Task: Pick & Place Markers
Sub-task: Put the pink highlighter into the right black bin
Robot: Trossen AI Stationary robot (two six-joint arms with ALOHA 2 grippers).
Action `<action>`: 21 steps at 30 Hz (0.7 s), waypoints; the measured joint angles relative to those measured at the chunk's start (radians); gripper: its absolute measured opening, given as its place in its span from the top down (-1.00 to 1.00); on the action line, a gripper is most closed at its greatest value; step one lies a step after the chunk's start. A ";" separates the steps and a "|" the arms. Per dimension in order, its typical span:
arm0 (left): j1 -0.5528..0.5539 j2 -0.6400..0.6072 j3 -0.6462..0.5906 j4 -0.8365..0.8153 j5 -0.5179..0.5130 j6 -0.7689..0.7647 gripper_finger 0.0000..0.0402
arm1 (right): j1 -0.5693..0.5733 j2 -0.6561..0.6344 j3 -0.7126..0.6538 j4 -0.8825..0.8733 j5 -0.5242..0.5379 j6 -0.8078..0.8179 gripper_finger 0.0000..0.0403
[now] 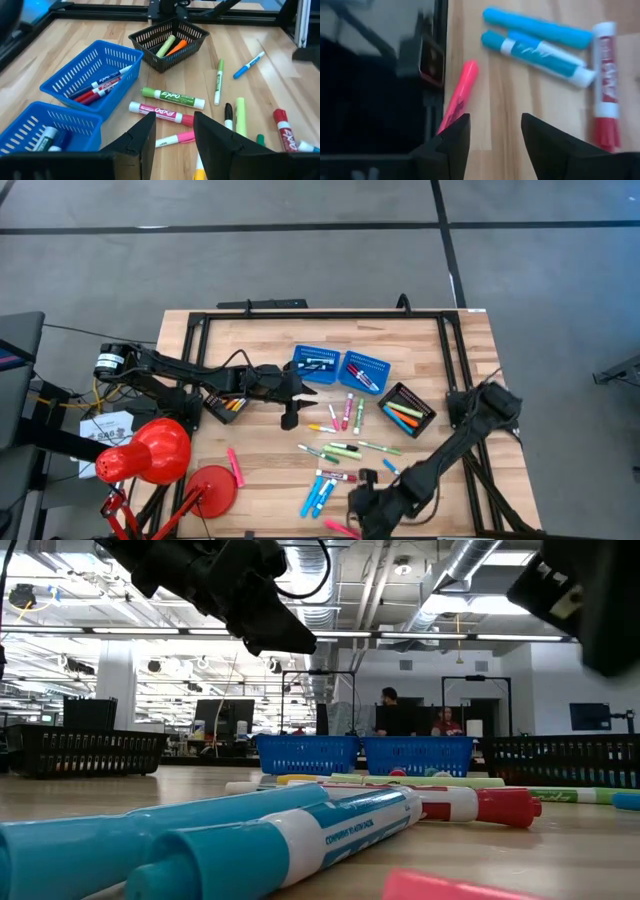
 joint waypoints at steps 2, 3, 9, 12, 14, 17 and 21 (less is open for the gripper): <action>0.000 0.000 0.000 0.000 0.000 -0.008 0.37 | 0.005 0.052 0.054 -0.072 -0.001 -0.041 0.19; 0.000 0.000 0.000 0.000 0.000 -0.008 0.37 | 0.005 0.073 0.077 -0.104 -0.001 -0.052 0.19; 0.000 0.000 0.000 0.000 0.000 -0.008 0.37 | 0.001 0.113 0.151 -0.131 -0.021 -0.044 0.19; 0.000 0.000 0.000 0.000 0.000 -0.007 0.37 | 0.001 0.100 0.153 -0.116 -0.020 -0.011 0.19; 0.000 0.000 0.000 0.000 0.000 -0.007 0.37 | 0.003 0.099 0.154 -0.074 -0.020 0.003 0.19; -0.001 0.000 0.000 -0.001 0.000 -0.007 0.37 | 0.012 0.124 0.155 -0.036 -0.020 0.005 0.19; -0.004 0.000 0.000 -0.001 0.000 -0.007 0.37 | 0.029 0.145 0.153 -0.031 -0.021 0.103 0.19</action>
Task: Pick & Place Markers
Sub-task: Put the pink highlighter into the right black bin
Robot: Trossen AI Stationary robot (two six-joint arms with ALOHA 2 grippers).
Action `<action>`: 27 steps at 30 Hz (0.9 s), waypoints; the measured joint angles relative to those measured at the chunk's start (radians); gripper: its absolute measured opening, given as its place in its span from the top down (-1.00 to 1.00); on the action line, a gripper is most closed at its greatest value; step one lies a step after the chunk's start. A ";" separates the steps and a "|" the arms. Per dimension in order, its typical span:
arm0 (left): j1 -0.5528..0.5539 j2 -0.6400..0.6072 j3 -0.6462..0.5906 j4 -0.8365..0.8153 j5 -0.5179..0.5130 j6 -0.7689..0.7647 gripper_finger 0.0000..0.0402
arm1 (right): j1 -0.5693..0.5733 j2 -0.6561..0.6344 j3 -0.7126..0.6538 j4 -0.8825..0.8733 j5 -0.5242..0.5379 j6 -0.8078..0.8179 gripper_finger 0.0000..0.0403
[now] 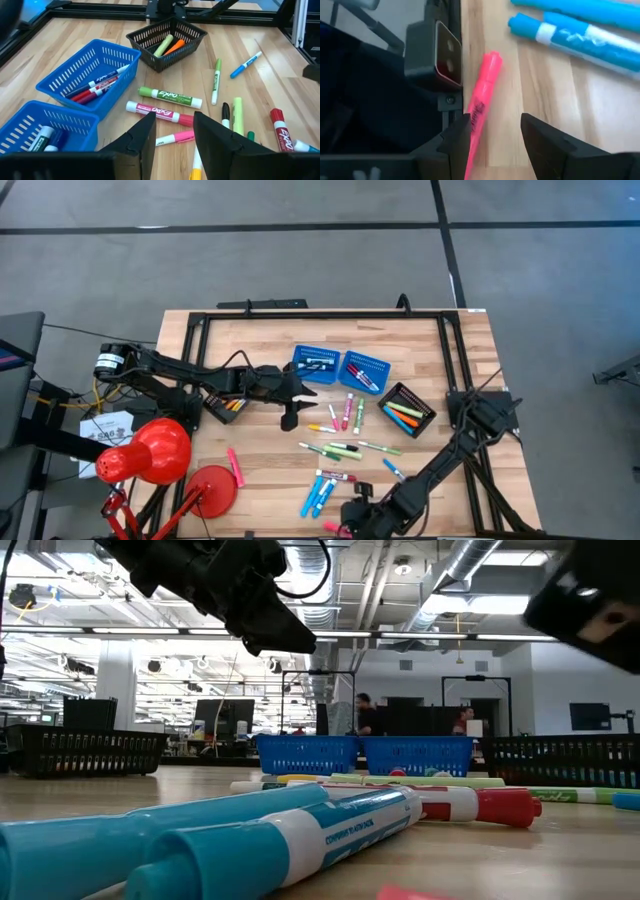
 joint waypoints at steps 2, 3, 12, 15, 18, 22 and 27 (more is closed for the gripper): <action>0.000 0.000 0.000 0.000 0.000 0.000 0.37 | 0.007 -0.001 0.000 0.009 0.015 0.032 0.19; 0.000 0.000 0.000 0.000 0.000 0.000 0.37 | 0.011 -0.001 0.000 0.010 0.031 0.036 0.19; -0.002 0.000 0.000 0.000 0.000 0.000 0.37 | 0.030 0.051 0.000 0.081 0.055 0.061 0.19; -0.002 0.000 0.000 0.000 0.000 0.000 0.37 | 0.039 0.063 -0.003 0.077 0.065 0.083 0.19; -0.002 0.000 0.000 0.000 0.000 0.000 0.37 | 0.040 0.064 -0.007 0.075 0.083 0.084 0.19; -0.002 0.000 0.000 0.000 0.000 0.000 0.37 | 0.039 0.064 -0.007 0.071 0.087 0.077 0.19; -0.002 0.000 0.000 0.000 0.000 0.000 0.37 | 0.037 0.064 -0.007 0.009 0.088 0.076 0.19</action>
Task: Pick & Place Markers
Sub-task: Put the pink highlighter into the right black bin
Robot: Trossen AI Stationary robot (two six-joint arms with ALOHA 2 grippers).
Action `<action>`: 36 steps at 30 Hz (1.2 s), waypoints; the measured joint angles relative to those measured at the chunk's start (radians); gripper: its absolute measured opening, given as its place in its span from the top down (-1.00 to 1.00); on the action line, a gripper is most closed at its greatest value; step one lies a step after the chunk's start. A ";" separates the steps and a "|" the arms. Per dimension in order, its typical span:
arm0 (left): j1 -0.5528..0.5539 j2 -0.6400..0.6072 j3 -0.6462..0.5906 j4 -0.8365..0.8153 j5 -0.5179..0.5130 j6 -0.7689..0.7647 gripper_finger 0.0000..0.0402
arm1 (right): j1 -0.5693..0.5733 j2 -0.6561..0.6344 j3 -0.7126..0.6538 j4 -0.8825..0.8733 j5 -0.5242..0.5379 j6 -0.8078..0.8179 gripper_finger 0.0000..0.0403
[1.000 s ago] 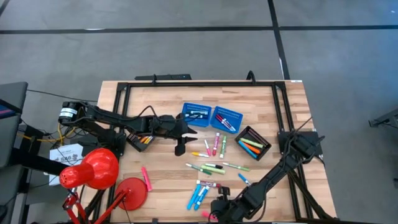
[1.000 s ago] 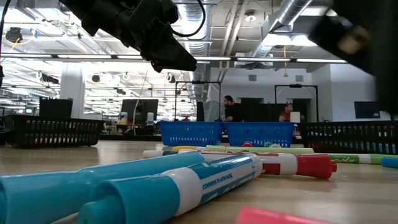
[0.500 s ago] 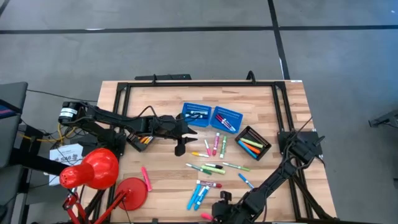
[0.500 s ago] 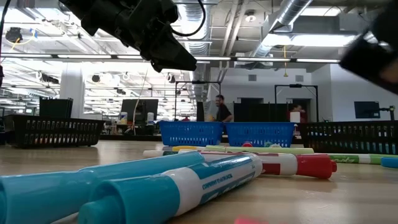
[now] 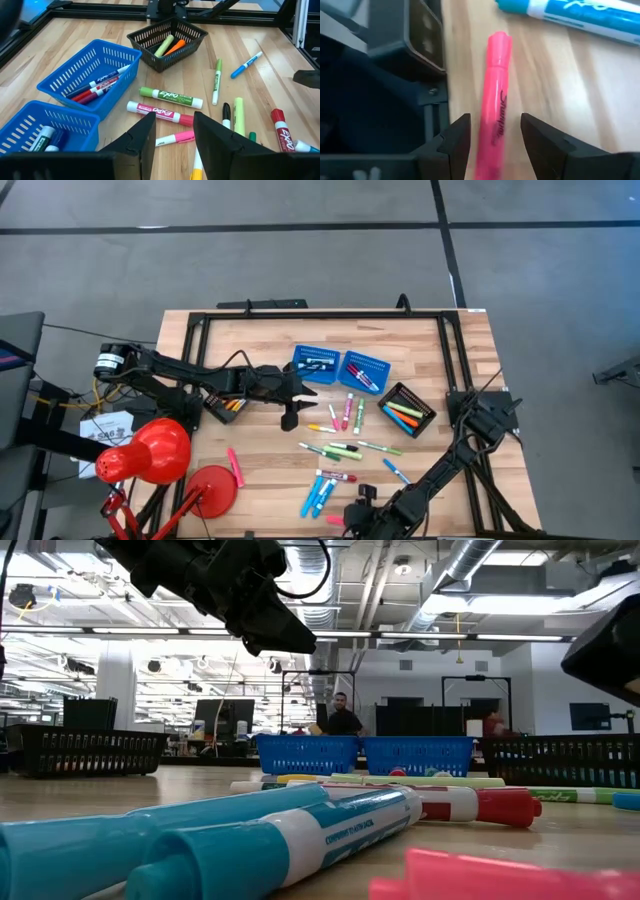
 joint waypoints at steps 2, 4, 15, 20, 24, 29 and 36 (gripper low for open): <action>0.000 0.000 0.000 0.000 0.000 0.000 0.37 | -0.003 0.000 0.000 -0.019 -0.001 -0.001 0.22; 0.000 0.000 0.000 0.000 0.000 0.000 0.37 | -0.010 0.000 0.000 -0.036 -0.001 -0.017 0.27; 0.000 0.000 0.000 0.000 0.000 0.000 0.37 | -0.072 -0.005 0.003 -0.119 0.003 -0.078 0.77; 0.000 0.000 0.000 0.000 0.000 0.000 0.37 | -0.119 -0.006 0.003 -0.131 0.009 -0.089 0.65; 0.000 0.000 0.000 0.000 0.000 0.000 0.37 | -0.145 -0.034 -0.001 -0.205 -0.006 -0.142 0.62; 0.000 0.000 0.000 0.000 0.000 0.000 0.37 | -0.165 -0.141 -0.003 -0.388 0.047 -0.149 0.75; 0.000 0.000 0.000 0.000 0.000 0.000 0.37 | -0.156 -0.313 -0.001 -0.752 0.173 0.010 0.67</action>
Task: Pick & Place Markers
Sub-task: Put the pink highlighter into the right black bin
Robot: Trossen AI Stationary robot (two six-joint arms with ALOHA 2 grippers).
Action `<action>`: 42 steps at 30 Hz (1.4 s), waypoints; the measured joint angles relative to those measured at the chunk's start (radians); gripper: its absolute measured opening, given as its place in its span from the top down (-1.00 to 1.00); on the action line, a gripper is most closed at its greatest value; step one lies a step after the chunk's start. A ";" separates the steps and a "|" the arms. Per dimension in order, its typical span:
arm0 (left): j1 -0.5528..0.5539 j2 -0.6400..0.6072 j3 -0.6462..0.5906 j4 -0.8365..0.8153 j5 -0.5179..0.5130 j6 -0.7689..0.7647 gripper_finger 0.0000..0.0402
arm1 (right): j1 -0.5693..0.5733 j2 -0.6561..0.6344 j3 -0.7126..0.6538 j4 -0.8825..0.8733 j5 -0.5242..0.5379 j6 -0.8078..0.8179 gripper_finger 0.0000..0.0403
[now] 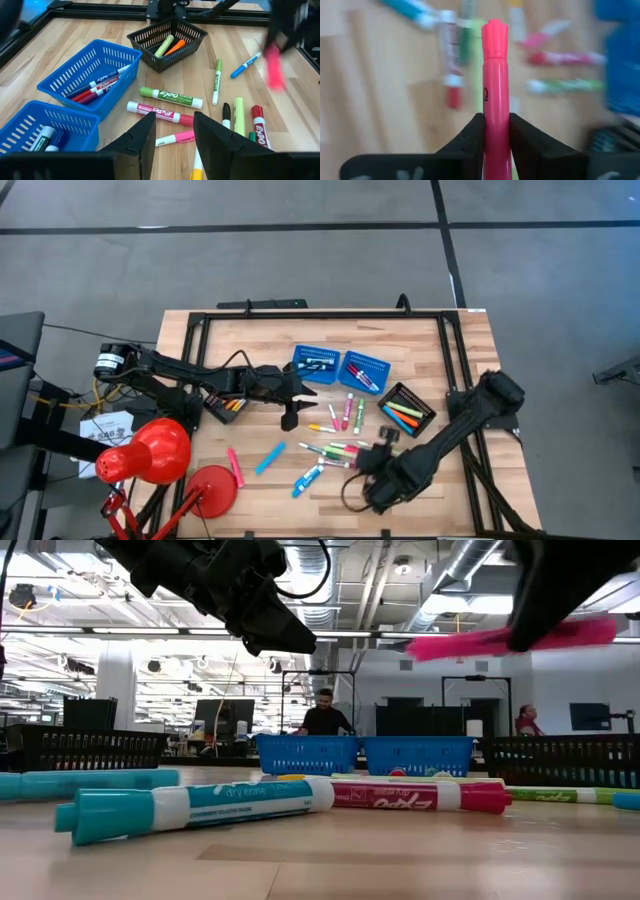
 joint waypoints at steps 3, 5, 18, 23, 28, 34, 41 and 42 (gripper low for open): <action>0.000 0.000 0.000 0.000 0.000 0.000 0.37 | 0.004 -0.036 0.000 -0.179 0.005 0.108 0.67; 0.000 0.000 0.000 0.001 0.000 0.000 0.37 | 0.005 -0.044 0.000 -0.294 0.004 0.177 0.69; 0.015 0.000 0.000 0.008 0.000 0.000 0.37 | 0.004 -0.047 -0.226 -0.394 -0.199 0.418 0.69; 0.016 0.000 0.000 0.008 -0.003 0.000 0.37 | -0.008 -0.047 -0.247 -0.409 -0.263 0.440 0.69; 0.015 0.000 0.000 0.007 -0.002 0.000 0.37 | -0.020 -0.047 -0.263 -0.409 -0.261 0.439 0.69; 0.015 0.000 0.000 0.007 0.000 0.000 0.37 | -0.021 -0.048 -0.282 -0.401 -0.262 0.459 0.68; 0.015 0.000 0.000 0.007 0.000 0.000 0.37 | -0.020 -0.048 -0.314 -0.409 -0.323 0.463 0.68; 0.015 0.000 0.000 0.007 0.000 0.000 0.37 | -0.020 -0.048 -0.314 -0.409 -0.326 0.447 0.68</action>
